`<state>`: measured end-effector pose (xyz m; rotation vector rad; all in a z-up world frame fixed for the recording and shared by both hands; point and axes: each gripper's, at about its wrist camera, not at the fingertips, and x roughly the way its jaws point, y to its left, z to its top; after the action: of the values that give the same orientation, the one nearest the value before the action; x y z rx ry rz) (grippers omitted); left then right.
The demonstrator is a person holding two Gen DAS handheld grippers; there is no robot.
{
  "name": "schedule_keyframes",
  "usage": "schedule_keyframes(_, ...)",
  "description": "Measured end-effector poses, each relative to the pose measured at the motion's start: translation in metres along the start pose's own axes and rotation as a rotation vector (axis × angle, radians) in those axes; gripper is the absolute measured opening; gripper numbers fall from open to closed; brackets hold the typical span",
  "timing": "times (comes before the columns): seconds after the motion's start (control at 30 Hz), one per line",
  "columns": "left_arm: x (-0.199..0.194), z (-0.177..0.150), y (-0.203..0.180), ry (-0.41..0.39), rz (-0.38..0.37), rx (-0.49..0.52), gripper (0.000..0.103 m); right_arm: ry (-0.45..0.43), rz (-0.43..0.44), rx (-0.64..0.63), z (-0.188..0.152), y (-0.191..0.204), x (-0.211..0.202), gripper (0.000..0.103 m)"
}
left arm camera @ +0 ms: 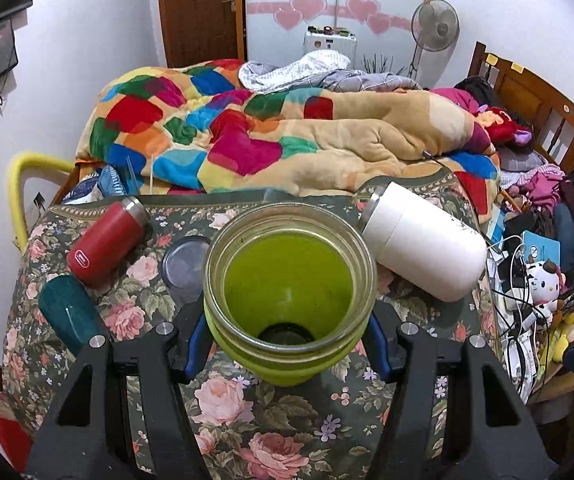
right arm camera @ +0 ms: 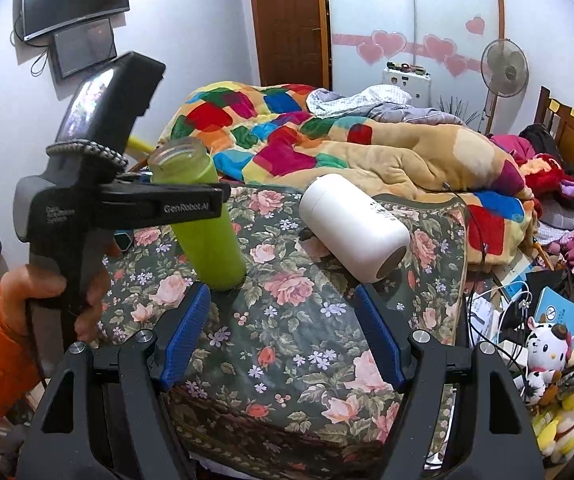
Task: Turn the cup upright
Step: 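Rotate the green bottle upright with the left tool and set it on the bedspread, then open the left tool and withdraw it from the bottle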
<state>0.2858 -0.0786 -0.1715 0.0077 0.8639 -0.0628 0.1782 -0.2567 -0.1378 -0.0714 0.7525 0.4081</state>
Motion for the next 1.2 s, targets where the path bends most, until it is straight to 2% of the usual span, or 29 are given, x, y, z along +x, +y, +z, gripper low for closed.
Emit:
schedule_keyframes(0.17,-0.003,-0.002,-0.006,0.008,0.006,0.042,0.062,0.0,0.002,-0.001,0.001,0.002,0.0,0.072)
schedule_keyframes(0.23,-0.006,-0.001,-0.005,0.009,0.027,0.054,0.066,-0.004,0.0,-0.001,0.002,0.003,-0.002,0.071)
schedule_keyframes(0.37,-0.016,-0.003,0.0,0.039,-0.019,0.041,0.068,-0.029,-0.001,0.009,0.005,0.005,-0.012,0.071)
schedule_keyframes(0.5,-0.049,-0.009,0.004,-0.003,-0.046,0.043,0.068,-0.074,-0.007,0.015,0.011,0.009,-0.03,0.071)
schedule_keyframes(0.63,-0.103,-0.015,0.005,-0.114,-0.041,0.08,0.068,-0.147,-0.009,0.018,0.019,0.015,-0.059,0.071)
schedule_keyframes(0.77,-0.176,-0.026,0.008,-0.294,-0.017,0.11,0.07,-0.254,-0.008,0.019,0.026,0.024,-0.097,0.071)
schedule_keyframes(0.9,-0.237,-0.041,0.011,-0.458,-0.019,0.117,0.081,-0.387,-0.007,0.011,0.029,0.037,-0.14,0.071)
schedule_keyframes(0.97,-0.269,-0.053,0.012,-0.552,-0.01,0.115,0.084,-0.448,-0.009,0.01,0.028,0.044,-0.159,0.072)
schedule_keyframes(1.07,-0.3,-0.068,0.014,-0.644,0.002,0.092,0.089,-0.536,0.001,0.012,0.025,0.055,-0.185,0.072)
schedule_keyframes(1.2,-0.329,-0.086,0.021,-0.725,0.002,0.038,0.101,-0.608,0.008,0.009,0.018,0.067,-0.205,0.074)
